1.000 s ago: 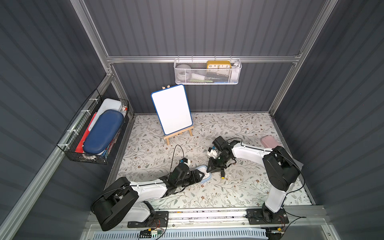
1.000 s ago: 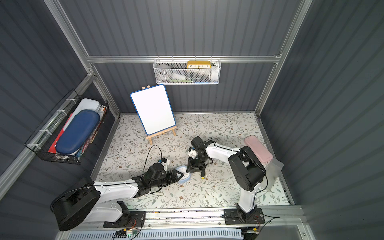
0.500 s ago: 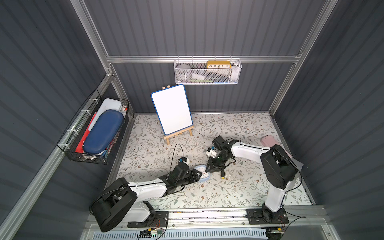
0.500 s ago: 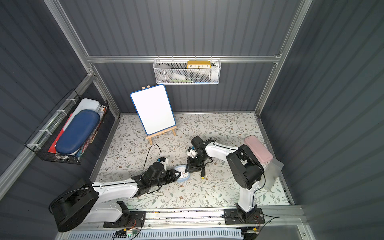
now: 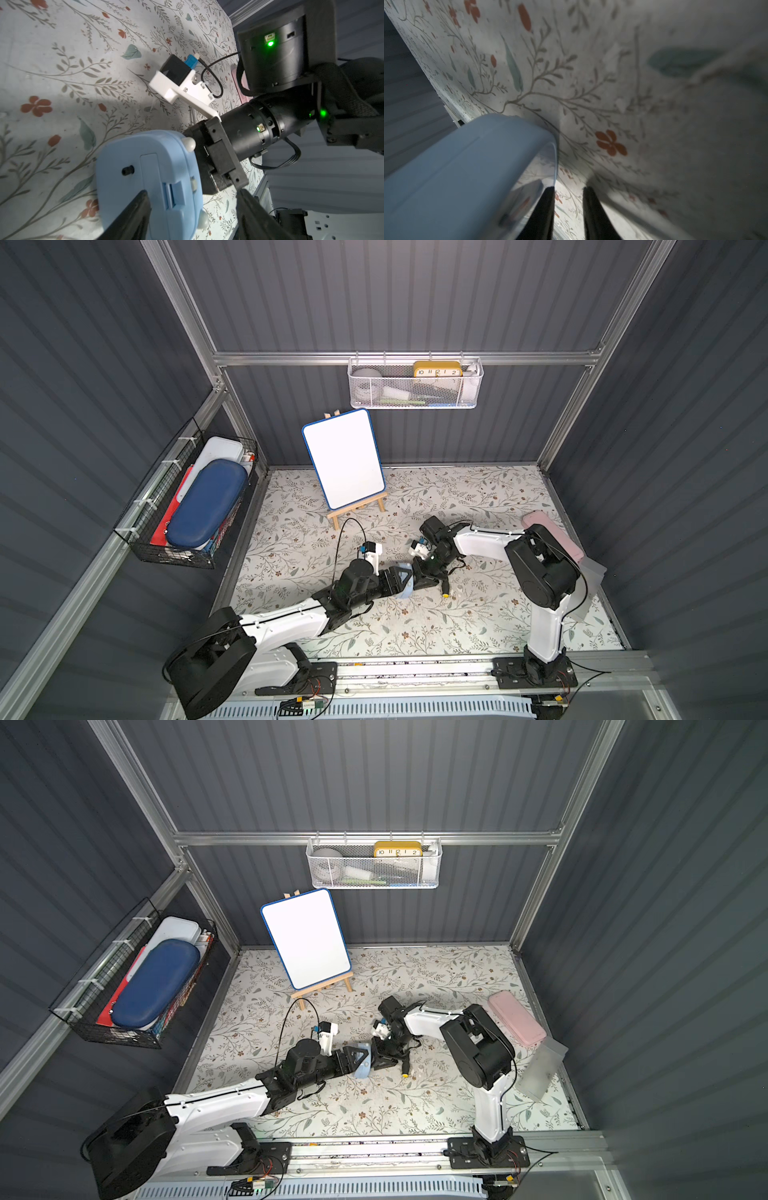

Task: Remove the battery from the alarm
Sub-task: Adjust the alarm at the center of the board.

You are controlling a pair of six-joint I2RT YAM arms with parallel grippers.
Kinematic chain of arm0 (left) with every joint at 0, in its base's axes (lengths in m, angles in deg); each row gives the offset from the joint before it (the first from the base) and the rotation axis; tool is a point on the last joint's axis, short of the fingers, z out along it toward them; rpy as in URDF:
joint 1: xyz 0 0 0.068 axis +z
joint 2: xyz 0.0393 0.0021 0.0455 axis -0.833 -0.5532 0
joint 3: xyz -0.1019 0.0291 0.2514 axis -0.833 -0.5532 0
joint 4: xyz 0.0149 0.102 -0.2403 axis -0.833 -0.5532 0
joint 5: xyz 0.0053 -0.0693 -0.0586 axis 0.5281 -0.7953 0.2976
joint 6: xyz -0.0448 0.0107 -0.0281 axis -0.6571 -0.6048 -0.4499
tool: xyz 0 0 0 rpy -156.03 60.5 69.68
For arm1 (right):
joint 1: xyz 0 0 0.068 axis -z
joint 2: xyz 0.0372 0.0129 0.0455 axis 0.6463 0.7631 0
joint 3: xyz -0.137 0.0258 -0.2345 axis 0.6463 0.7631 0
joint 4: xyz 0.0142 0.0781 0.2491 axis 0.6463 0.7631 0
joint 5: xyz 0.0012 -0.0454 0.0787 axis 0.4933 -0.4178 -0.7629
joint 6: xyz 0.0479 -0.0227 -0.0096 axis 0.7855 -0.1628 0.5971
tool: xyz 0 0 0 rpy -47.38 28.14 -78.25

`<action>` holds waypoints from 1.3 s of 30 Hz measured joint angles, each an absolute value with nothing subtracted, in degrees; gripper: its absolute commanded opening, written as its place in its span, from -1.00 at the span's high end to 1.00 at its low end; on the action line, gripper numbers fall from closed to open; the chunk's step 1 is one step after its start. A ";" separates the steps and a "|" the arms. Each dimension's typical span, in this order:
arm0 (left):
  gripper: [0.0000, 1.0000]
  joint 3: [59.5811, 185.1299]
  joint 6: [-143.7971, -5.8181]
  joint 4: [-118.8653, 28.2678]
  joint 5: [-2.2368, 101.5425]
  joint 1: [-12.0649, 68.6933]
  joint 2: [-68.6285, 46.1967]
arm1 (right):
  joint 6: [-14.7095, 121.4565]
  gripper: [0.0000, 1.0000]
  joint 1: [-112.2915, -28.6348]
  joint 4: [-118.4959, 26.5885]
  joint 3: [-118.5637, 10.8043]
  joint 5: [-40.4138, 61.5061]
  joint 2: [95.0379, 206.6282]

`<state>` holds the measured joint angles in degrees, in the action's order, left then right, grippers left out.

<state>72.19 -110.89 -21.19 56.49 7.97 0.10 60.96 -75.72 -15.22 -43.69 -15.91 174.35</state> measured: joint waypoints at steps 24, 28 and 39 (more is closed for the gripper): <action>-0.46 72.34 -111.93 -29.64 59.10 7.97 4.99 | 60.46 0.42 -75.72 -12.95 -43.82 -10.16 172.84; -0.45 72.32 -113.33 -31.98 59.16 7.97 5.01 | 60.06 0.42 -75.44 -11.83 -44.15 -9.38 172.84; -0.45 72.74 -114.65 -34.74 58.00 7.97 -1.17 | 59.69 0.42 -74.78 -9.06 -44.59 -7.85 172.84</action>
<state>72.74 -114.65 -34.74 58.00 7.97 -1.17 59.69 -74.78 -9.06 -44.59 -7.85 172.84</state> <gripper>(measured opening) 0.719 0.290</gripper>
